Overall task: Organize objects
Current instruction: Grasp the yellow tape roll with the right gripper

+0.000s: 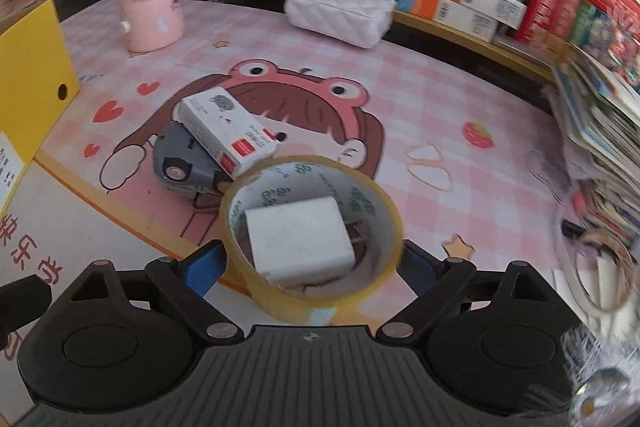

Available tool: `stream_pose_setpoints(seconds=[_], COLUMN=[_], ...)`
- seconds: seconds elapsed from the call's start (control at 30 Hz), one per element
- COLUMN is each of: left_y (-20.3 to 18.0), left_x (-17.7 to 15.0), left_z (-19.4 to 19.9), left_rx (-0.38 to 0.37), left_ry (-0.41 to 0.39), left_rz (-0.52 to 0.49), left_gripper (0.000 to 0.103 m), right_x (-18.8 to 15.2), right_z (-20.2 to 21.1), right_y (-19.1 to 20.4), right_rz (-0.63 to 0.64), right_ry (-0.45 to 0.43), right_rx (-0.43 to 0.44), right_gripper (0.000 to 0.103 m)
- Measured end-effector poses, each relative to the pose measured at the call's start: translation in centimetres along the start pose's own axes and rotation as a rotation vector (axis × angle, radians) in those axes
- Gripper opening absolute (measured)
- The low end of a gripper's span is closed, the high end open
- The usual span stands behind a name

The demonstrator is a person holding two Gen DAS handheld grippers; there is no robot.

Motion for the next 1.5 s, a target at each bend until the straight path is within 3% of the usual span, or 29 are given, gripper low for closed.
stream_pose_setpoints(seconds=[0.27, 0.47, 0.9, 1.1, 1.23, 1.33, 1.5], left_y=[-0.4, -1.4, -3.0, -2.8, -3.1, -3.8, -5.9], left_x=[0.6, 1.1, 2.5, 3.5, 4.8, 6.0, 6.7], left_z=[-0.2, -1.0, -3.1, -4.8, -5.6, -6.2, -8.1], left_rx=[0.001, -0.032, -0.031, -0.029, -0.023, -0.019, 0.013], left_ry=[-0.007, -0.005, -0.024, -0.026, -0.059, -0.084, -0.095], left_rz=[-0.005, 0.0, 0.004, 0.011, 0.01, -0.02, -0.175], left_gripper=[0.084, 0.084, 0.083, 0.074, 0.074, 0.074, 0.073], right_x=[-0.1, -0.3, -1.7, -2.8, -3.0, -3.2, -3.6], right_z=[0.2, 3.7, 9.9, 10.7, 11.0, 11.1, 11.6], right_y=[-0.6, -2.0, -7.3, -8.2, -8.3, -8.4, -8.4], right_rz=[-0.005, -0.075, -0.229, -0.291, -0.307, -0.315, -0.324], right_ry=[-0.016, -0.07, -0.16, -0.156, -0.165, -0.159, -0.159], right_rx=[0.023, 0.055, -0.061, -0.07, -0.069, -0.07, -0.074], right_gripper=[0.089, 0.089, 0.089, 0.089, 0.089, 0.089, 0.089])
Point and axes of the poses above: each gripper's, at about its wrist camera, not at the fingertips, and z roughly against the way its jaws point, y to its left, x to its top, the point moved 8 cm from there along -z, roughly the way its jaws point, and after that the axes turned 1 degree about -z, right-handed, at the moved point
